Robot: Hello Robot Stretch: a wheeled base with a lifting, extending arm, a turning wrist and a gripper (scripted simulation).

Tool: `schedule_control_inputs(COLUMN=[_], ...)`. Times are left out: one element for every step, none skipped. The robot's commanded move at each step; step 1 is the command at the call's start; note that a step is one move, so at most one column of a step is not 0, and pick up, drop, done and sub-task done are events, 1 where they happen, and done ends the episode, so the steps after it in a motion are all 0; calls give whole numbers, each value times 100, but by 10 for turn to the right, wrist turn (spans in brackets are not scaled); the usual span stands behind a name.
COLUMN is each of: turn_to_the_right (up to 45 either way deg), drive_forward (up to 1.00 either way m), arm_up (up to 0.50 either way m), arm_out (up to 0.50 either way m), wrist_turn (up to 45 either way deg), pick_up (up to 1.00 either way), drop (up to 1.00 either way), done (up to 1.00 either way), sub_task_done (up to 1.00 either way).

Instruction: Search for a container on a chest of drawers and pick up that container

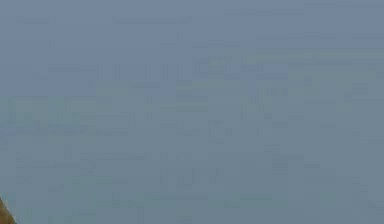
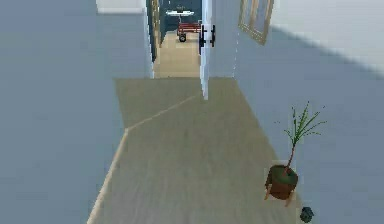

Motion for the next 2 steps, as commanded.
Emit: schedule_control_inputs(turn_to_the_right=[-450, -450], drive_forward=[0, 0], arm_up=[0, 0], arm_out=[0, 0], wrist_turn=[0, 0], pick_up=[0, 0], drop=[0, 0], done=[0, 0], sub_task_done=[0, 0])
